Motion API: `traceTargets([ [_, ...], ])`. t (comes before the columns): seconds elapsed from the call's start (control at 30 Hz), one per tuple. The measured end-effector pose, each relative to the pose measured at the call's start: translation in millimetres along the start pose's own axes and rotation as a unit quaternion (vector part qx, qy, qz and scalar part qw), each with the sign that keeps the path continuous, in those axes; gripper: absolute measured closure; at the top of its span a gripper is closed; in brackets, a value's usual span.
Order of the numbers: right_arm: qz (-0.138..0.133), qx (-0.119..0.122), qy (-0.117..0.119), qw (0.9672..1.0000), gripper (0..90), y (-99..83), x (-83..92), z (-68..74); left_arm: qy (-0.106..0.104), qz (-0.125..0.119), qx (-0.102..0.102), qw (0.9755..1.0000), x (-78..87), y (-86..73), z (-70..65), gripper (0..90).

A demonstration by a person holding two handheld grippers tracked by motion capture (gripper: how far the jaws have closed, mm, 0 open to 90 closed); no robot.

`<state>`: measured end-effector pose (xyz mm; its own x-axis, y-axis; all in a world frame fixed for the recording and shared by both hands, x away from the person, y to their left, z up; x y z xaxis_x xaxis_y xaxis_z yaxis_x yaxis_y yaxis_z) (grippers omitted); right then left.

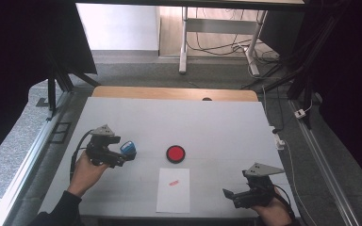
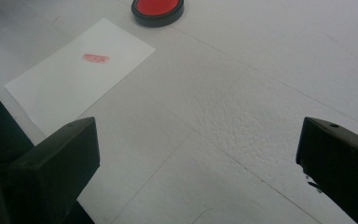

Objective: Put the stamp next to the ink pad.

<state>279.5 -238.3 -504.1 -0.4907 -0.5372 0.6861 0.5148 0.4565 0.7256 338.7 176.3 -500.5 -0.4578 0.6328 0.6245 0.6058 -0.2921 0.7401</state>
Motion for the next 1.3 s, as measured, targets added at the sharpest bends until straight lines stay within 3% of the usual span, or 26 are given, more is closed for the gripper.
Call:
traceTargets([
  [0.53,0.001,0.001,0.005,1.0000,0.0,0.4,-0.8,0.5,-0.012,-0.012,-0.011,0.9998,21.4,-11.7,-24.4,0.0],
  [0.8,0.001,0.004,0.003,1.0000,0.0,0.6,-1.0,0.5,-0.020,-0.016,0.001,0.9997,31.8,-24.1,-31.2,0.0],
  [1.3,0.003,0.006,0.000,1.0000,0.0,0.5,-0.9,0.4,-0.016,-0.027,0.010,0.9995,57.2,-47.2,-41.9,0.0],
])
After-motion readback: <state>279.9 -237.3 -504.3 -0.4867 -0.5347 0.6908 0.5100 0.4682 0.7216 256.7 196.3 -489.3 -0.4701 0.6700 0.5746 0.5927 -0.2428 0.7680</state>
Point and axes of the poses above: each handheld gripper's, and its own axes: x roughly backward along the jaws, y roughly out of its top, z roughly to its left, the point moved 6 cm from there along -x, roughly forward along the jaws, and after that the axes turned 1 degree about x, right-handed, at the moved point
